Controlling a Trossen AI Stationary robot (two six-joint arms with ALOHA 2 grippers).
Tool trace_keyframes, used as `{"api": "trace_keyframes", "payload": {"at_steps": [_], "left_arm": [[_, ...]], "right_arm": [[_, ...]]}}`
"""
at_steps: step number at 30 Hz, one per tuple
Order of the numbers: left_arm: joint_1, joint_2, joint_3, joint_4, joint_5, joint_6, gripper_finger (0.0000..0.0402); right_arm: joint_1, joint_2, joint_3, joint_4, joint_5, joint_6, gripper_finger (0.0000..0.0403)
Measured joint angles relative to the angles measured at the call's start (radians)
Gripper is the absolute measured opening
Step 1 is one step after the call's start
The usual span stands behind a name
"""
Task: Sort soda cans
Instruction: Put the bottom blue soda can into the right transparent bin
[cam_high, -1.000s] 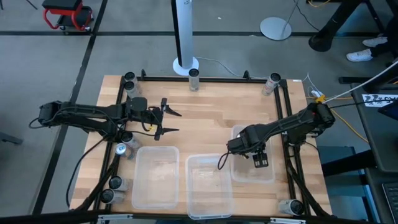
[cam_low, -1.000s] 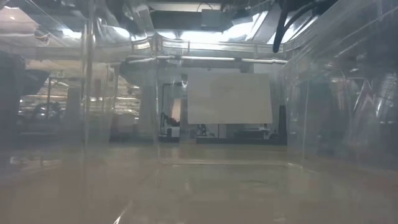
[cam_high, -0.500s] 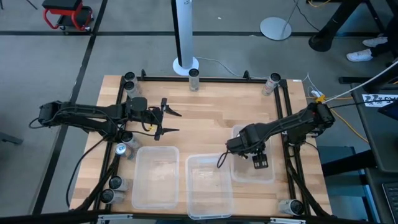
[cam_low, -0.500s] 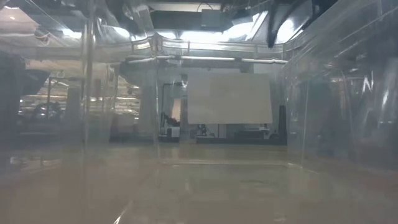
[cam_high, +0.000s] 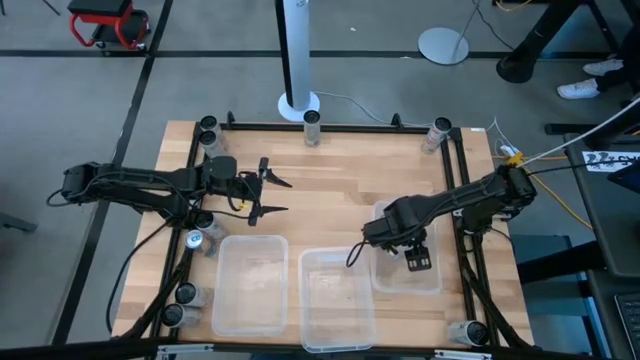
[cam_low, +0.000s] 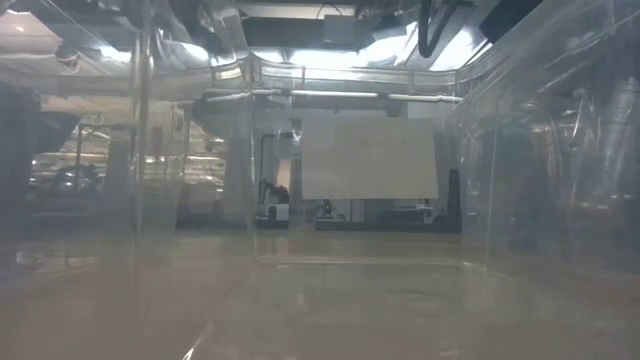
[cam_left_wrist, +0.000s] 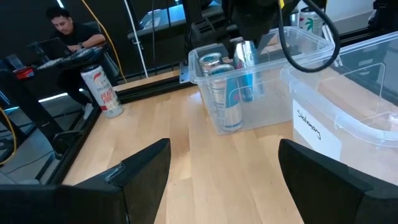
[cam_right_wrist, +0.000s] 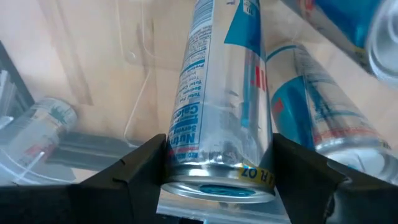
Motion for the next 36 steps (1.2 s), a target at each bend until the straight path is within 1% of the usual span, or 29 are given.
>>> {"api": "trace_keyframes", "payload": {"at_steps": [11,16,19,22,26,30,33,35,36], "left_arm": [[0.000,0.000,0.000,0.005,0.000,0.001,0.0288],[0.000,0.000,0.000,0.004,0.000,0.001,0.0288],[0.000,0.000,0.000,0.005,0.000,0.001,0.0288],[0.000,0.000,0.000,0.005,0.000,0.001,0.0288],[0.000,0.000,0.000,0.005,0.000,0.001,0.0288],[0.000,0.000,0.000,0.005,0.000,0.003,0.0288],[0.000,0.000,0.000,0.005,0.000,0.003,0.0288],[0.000,0.000,0.000,0.005,0.000,0.003,0.0288],[0.000,0.000,0.000,0.005,0.000,0.002,0.0288]], "right_arm": [[0.000,0.123,0.001,-0.010,-0.026,-0.122,0.0257],[0.000,0.130,0.004,-0.007,-0.088,-0.124,0.0257],[0.001,0.132,0.030,0.005,-0.120,-0.116,0.0257],[0.000,0.132,0.060,0.002,-0.109,-0.117,0.0257],[-0.009,0.132,0.067,0.001,-0.084,-0.117,0.0257],[-0.007,0.132,0.067,-0.001,-0.094,-0.138,0.0253],[-0.006,0.132,0.067,-0.002,-0.027,-0.163,0.0246],[-0.006,0.132,0.067,-0.001,0.029,-0.166,0.0246],[-0.007,0.132,0.066,-0.002,0.040,-0.165,0.0249]]}}
